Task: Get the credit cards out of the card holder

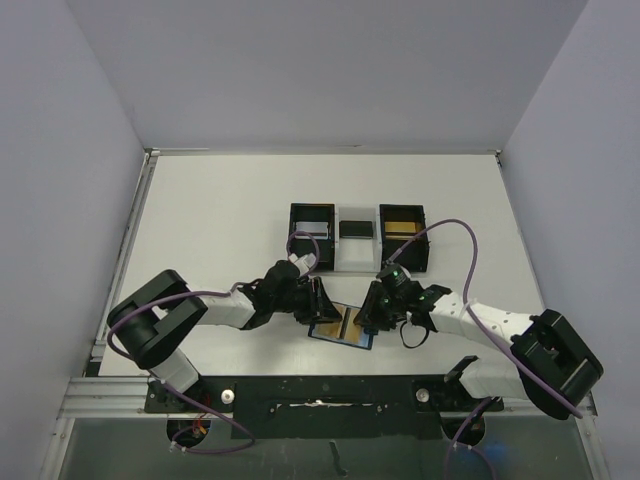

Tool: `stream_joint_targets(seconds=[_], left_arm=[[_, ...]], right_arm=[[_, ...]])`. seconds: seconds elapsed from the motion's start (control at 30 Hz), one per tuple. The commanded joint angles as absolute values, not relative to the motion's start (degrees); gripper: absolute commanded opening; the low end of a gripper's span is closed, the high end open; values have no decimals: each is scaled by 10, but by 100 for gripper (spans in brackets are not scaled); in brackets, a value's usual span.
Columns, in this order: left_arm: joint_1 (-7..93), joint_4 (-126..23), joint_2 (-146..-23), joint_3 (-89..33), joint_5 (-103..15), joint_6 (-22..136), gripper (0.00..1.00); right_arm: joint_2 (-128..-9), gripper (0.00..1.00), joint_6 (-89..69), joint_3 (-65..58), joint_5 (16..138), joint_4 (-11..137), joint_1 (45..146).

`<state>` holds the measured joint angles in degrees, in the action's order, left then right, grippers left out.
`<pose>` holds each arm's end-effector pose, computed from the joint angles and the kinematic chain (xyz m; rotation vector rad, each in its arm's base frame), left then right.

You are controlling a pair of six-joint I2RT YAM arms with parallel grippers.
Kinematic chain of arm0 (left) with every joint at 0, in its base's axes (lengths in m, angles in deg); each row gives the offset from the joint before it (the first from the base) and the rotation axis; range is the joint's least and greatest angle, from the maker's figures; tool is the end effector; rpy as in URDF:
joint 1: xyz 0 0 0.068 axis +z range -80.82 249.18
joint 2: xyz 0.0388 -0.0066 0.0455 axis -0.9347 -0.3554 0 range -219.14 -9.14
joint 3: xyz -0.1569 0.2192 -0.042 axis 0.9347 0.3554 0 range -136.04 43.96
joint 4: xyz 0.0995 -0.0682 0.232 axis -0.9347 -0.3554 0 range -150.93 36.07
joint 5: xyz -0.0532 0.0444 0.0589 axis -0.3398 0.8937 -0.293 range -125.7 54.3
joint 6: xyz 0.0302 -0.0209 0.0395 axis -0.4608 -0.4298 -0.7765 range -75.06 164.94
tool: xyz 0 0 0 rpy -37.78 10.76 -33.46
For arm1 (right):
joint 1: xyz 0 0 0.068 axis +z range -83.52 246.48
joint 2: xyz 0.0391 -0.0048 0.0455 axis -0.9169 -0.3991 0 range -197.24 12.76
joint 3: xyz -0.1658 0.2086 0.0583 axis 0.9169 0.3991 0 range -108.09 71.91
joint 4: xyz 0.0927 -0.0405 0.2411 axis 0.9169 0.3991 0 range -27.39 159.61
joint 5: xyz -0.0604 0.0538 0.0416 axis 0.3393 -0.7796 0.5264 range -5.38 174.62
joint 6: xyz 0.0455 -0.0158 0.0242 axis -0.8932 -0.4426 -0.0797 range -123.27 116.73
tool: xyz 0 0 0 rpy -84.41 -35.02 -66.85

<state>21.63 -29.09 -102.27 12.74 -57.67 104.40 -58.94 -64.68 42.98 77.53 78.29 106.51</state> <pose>0.1846 -0.2215 0.1247 -0.0194 2.5753 -1.3221 0.1618 0.1417 0.1486 0.4707 2.7580 0.7214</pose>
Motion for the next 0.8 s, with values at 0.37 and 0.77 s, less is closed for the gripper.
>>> stream_joint_targets(seconds=[0.37, 0.77], left_arm=[[205, -231, -1064, 114, -618, 1051, 20], [209, -262, -1025, 122, -592, 1045, 0]], right_arm=[[-622, 25, -660, 470, 787, 754, 1070], [-612, 25, -644, 451, 819, 800, 1070]])
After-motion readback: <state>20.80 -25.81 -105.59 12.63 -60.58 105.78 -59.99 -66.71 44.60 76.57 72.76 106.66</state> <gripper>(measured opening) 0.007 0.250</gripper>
